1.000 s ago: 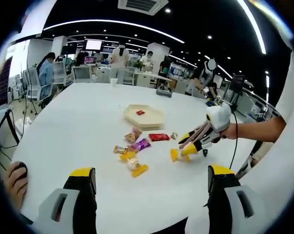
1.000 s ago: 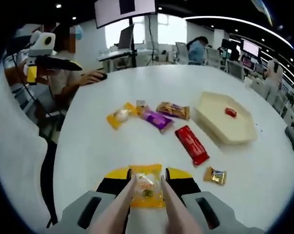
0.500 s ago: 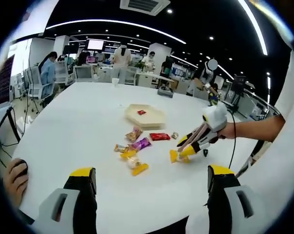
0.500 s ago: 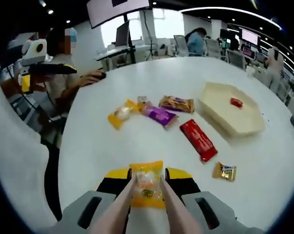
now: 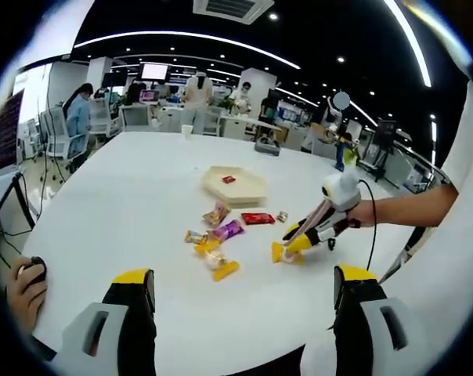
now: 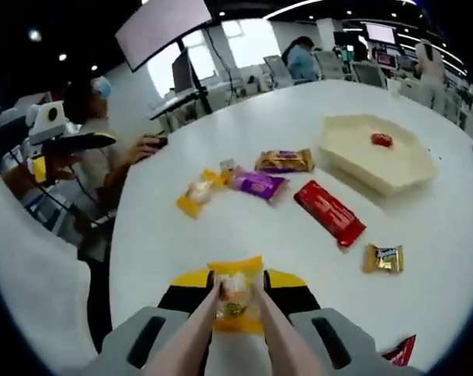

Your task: Place the target food into the container with the food tongs after gripping and lifting it, then release it inside without dropping or visibly crushing the food.

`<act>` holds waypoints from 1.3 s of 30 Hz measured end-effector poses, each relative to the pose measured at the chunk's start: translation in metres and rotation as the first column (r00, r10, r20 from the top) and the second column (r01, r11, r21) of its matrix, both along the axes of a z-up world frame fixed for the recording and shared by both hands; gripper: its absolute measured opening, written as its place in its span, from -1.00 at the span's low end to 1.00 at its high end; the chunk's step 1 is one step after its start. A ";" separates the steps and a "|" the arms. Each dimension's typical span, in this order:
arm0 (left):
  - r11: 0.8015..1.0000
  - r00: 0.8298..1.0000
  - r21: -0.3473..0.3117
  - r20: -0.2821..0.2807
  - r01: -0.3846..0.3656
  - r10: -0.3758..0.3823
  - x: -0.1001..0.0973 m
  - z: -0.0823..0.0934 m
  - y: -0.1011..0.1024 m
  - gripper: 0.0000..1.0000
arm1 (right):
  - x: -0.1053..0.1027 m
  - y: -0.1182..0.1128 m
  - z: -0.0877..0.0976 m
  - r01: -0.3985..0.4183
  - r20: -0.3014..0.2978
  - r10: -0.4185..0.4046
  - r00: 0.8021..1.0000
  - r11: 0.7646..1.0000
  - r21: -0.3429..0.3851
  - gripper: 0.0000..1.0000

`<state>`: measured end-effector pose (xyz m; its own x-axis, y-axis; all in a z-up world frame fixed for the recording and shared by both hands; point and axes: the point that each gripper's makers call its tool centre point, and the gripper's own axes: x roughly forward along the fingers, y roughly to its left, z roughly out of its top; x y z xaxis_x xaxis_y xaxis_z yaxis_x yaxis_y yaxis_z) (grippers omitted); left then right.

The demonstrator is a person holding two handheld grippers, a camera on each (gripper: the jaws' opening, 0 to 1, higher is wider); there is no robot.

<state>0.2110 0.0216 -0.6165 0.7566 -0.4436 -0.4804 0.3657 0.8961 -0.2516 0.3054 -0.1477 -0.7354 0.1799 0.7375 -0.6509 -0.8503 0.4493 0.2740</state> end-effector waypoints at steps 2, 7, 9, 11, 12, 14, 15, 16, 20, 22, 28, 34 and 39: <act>1.000 1.000 0.006 -0.001 0.006 -0.006 0.001 0.000 0.000 0.90 | 0.000 0.000 0.001 0.005 0.003 -0.005 1.000 1.000 -0.009 -0.59; 1.000 1.000 0.007 0.005 0.007 -0.007 0.003 0.004 0.002 0.90 | 0.001 0.001 0.002 0.012 0.037 -0.011 0.999 1.000 -0.026 -0.63; 1.000 1.000 0.011 0.006 0.009 -0.009 0.003 0.004 0.004 0.90 | 0.002 0.000 0.003 0.044 0.024 -0.044 0.999 0.999 -0.006 -0.63; 1.000 1.000 0.010 0.008 0.007 -0.007 0.003 0.005 0.005 0.90 | 0.004 -0.002 0.008 0.113 -0.017 -0.112 0.994 0.993 0.041 -0.63; 1.000 1.000 0.010 0.009 0.006 -0.006 0.003 0.005 0.006 0.90 | 0.005 -0.003 0.011 0.135 -0.030 -0.133 0.991 0.989 0.058 -0.63; 1.000 1.000 0.007 0.011 0.003 -0.003 0.004 0.005 0.007 0.90 | 0.005 -0.006 0.016 0.169 -0.056 -0.165 0.985 0.981 0.091 -0.63; 1.000 1.000 0.006 0.012 0.003 -0.003 0.004 0.004 0.006 0.90 | 0.007 -0.011 0.018 0.182 -0.051 -0.178 0.983 0.979 0.088 -0.63; 1.000 1.000 0.006 0.012 0.003 -0.004 0.004 0.004 0.006 0.90 | 0.006 -0.013 0.019 0.185 -0.049 -0.181 0.982 0.979 0.087 -0.62; 1.000 1.000 0.004 0.013 0.009 -0.009 0.003 0.006 0.005 0.90 | 0.004 -0.020 0.027 0.227 -0.080 -0.219 0.972 0.967 0.117 -0.61; 1.000 1.000 0.004 0.022 0.009 -0.009 0.003 0.008 0.005 0.90 | 0.004 -0.024 0.031 0.232 -0.065 -0.225 0.972 0.965 0.122 -0.61; 1.000 1.000 -0.005 0.016 0.014 -0.014 0.004 0.002 0.001 0.90 | 0.002 -0.033 0.036 0.261 -0.061 -0.255 0.965 0.956 0.137 -0.60; 0.997 0.998 0.024 0.014 0.068 -0.069 0.009 0.006 -0.009 0.91 | -0.002 -0.043 0.038 0.292 -0.061 -0.286 0.956 0.944 0.150 -0.60; 0.997 0.997 0.003 0.008 0.073 -0.073 0.012 0.002 -0.017 0.91 | -0.004 -0.058 0.036 0.309 -0.035 -0.307 0.951 0.942 0.129 -0.59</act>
